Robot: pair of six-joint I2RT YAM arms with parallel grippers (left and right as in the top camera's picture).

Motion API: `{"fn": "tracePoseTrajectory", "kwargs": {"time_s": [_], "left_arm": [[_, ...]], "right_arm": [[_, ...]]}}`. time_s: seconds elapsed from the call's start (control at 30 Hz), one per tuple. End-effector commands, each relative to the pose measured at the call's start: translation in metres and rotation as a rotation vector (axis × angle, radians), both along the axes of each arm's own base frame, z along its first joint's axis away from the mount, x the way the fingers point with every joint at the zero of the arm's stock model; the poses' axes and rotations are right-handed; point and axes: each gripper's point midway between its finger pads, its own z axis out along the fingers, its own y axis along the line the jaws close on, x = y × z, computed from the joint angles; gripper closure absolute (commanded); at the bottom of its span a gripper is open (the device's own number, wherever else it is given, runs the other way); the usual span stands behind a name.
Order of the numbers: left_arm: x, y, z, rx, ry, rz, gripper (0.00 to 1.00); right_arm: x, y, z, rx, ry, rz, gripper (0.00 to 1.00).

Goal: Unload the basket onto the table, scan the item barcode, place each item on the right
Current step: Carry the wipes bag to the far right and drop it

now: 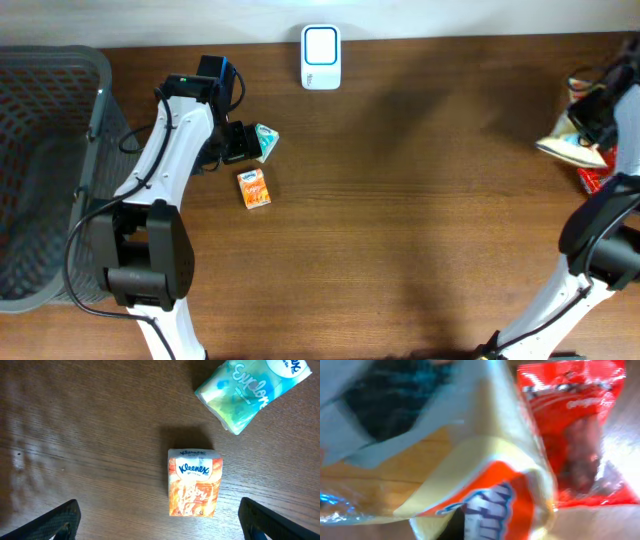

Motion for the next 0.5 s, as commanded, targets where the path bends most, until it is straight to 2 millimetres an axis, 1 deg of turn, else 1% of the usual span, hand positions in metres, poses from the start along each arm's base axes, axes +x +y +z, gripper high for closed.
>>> {"fn": "tracePoseTrajectory", "kwargs": {"time_s": [0.0, 0.03, 0.07, 0.13, 0.17, 0.2, 0.23, 0.33, 0.37, 0.4, 0.43, 0.47], "left_arm": [[0.0, -0.001, 0.005, -0.007, -0.012, 0.002, 0.01], [0.0, -0.001, 0.005, -0.006, -0.012, 0.002, 0.01], [0.0, -0.001, 0.005, -0.007, -0.012, 0.002, 0.01], [0.0, -0.001, 0.005, -0.006, -0.012, 0.002, 0.01], [0.0, -0.001, 0.005, -0.007, -0.012, 0.002, 0.01], [0.0, -0.001, 0.005, -0.006, -0.012, 0.002, 0.01], [0.0, -0.001, 0.005, -0.007, -0.012, 0.002, 0.01], [0.0, -0.001, 0.005, -0.007, -0.012, 0.002, 0.01], [0.0, -0.001, 0.005, -0.007, -0.012, 0.002, 0.01], [0.0, -0.001, 0.005, -0.006, -0.012, 0.002, 0.01], [0.0, -0.001, 0.005, -0.007, -0.012, 0.002, 0.01], [0.0, -0.001, 0.005, -0.007, -0.012, 0.002, 0.01]], "right_arm": [[-0.012, -0.015, -0.01, -0.014, 0.047, 0.005, 0.54], [-0.018, -0.021, -0.01, -0.038, 0.067, -0.011, 0.46], [-0.023, -0.026, -0.009, -0.059, 0.086, -0.025, 0.36], [-0.028, -0.032, -0.007, -0.077, 0.103, -0.038, 0.11], [-0.031, -0.031, -0.006, -0.071, 0.108, -0.04, 0.04], [-0.033, -0.031, -0.004, -0.066, 0.108, -0.041, 0.01], [-0.035, -0.029, -0.001, -0.061, 0.106, -0.04, 0.01], [-0.035, -0.02, 0.023, -0.053, 0.061, -0.029, 0.01], [-0.033, -0.012, 0.037, -0.036, 0.022, -0.013, 0.01], [-0.027, 0.004, 0.054, 0.01, -0.044, 0.022, 0.01], [-0.019, 0.023, 0.071, 0.062, -0.113, 0.095, 0.01], [-0.008, 0.05, 0.091, 0.119, -0.197, 0.212, 0.01]]}}
